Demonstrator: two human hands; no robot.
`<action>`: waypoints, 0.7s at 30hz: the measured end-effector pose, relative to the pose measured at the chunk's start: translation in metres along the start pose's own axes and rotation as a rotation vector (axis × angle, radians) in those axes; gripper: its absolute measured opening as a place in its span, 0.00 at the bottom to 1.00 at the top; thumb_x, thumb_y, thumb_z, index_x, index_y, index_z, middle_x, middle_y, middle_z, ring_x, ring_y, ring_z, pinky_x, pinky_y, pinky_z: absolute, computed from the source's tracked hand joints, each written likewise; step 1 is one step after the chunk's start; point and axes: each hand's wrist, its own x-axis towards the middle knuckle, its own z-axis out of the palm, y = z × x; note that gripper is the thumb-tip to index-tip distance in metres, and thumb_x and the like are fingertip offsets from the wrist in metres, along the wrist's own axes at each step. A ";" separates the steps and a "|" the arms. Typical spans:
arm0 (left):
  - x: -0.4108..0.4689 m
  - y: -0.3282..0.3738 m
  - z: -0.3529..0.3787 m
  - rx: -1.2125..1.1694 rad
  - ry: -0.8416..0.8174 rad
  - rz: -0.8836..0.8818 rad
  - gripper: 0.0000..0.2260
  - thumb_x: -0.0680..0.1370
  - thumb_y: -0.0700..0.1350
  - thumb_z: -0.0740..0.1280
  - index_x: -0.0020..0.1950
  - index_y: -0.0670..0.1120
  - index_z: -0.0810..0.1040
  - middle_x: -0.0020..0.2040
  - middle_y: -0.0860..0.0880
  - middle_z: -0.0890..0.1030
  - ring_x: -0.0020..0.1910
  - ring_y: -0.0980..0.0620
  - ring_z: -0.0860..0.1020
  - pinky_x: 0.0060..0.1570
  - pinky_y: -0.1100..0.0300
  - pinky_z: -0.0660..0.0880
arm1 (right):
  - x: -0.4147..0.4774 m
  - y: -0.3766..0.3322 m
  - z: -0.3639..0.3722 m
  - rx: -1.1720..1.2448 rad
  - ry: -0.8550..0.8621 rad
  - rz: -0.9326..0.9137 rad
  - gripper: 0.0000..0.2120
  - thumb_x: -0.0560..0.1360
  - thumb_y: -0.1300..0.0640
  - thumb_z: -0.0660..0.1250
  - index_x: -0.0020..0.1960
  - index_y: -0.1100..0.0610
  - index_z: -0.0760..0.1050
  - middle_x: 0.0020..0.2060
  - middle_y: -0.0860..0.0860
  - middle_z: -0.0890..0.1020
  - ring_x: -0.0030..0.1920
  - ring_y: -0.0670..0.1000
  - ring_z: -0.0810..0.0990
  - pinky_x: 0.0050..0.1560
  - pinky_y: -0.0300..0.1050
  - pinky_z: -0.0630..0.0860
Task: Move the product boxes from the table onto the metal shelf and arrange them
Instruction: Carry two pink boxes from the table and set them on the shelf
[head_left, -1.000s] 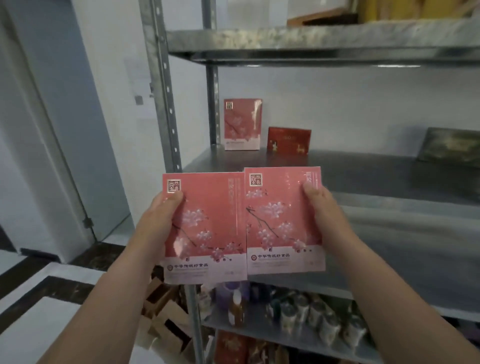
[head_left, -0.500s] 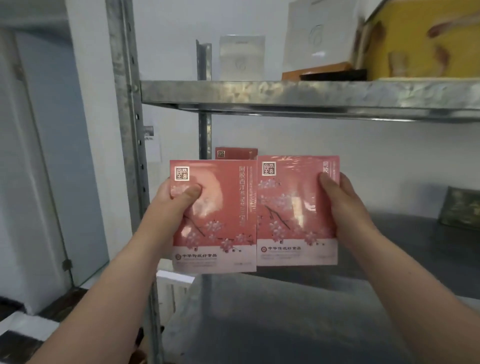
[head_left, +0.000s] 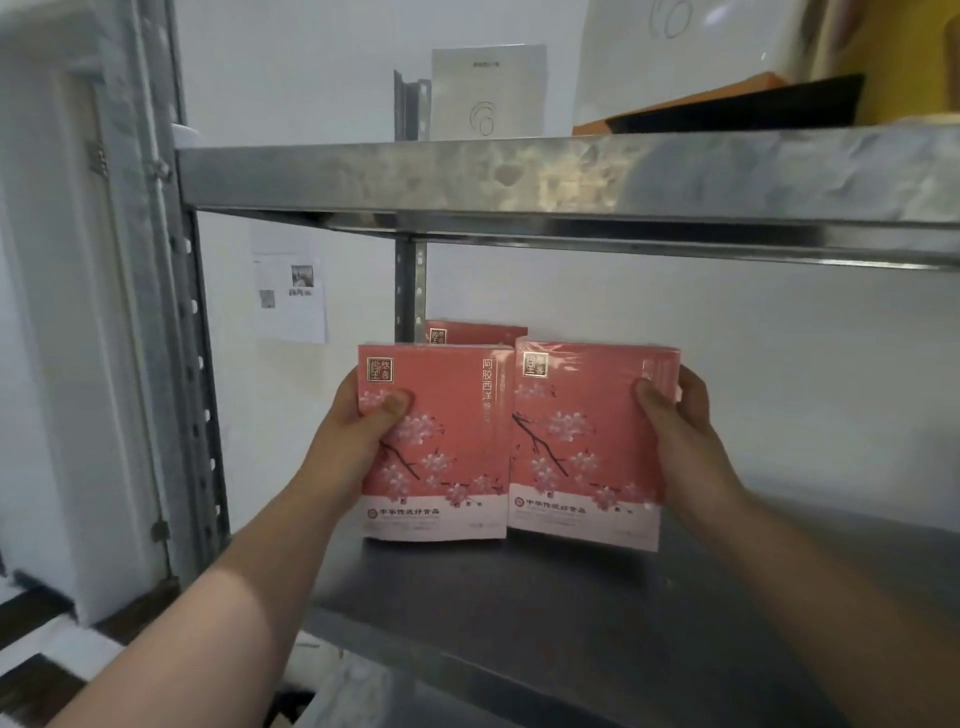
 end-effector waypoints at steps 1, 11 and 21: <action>0.005 -0.003 0.000 0.020 -0.013 0.007 0.13 0.79 0.47 0.69 0.63 0.56 0.74 0.53 0.52 0.85 0.50 0.49 0.85 0.49 0.50 0.81 | 0.005 0.003 0.001 -0.003 0.011 0.010 0.20 0.80 0.36 0.62 0.69 0.34 0.61 0.58 0.44 0.81 0.54 0.53 0.85 0.55 0.63 0.82; 0.034 0.004 -0.027 0.471 -0.067 0.205 0.43 0.73 0.55 0.75 0.76 0.72 0.49 0.70 0.63 0.65 0.55 0.74 0.72 0.52 0.69 0.73 | 0.017 0.018 0.005 -0.110 0.100 -0.024 0.23 0.80 0.41 0.63 0.73 0.40 0.60 0.59 0.45 0.80 0.53 0.46 0.83 0.46 0.47 0.81; 0.044 0.014 -0.024 1.106 -0.147 0.619 0.41 0.67 0.51 0.79 0.76 0.57 0.63 0.71 0.54 0.65 0.71 0.50 0.58 0.65 0.48 0.69 | 0.040 -0.025 -0.005 -0.632 -0.005 -0.190 0.17 0.74 0.50 0.76 0.60 0.40 0.75 0.51 0.37 0.81 0.51 0.42 0.82 0.47 0.39 0.78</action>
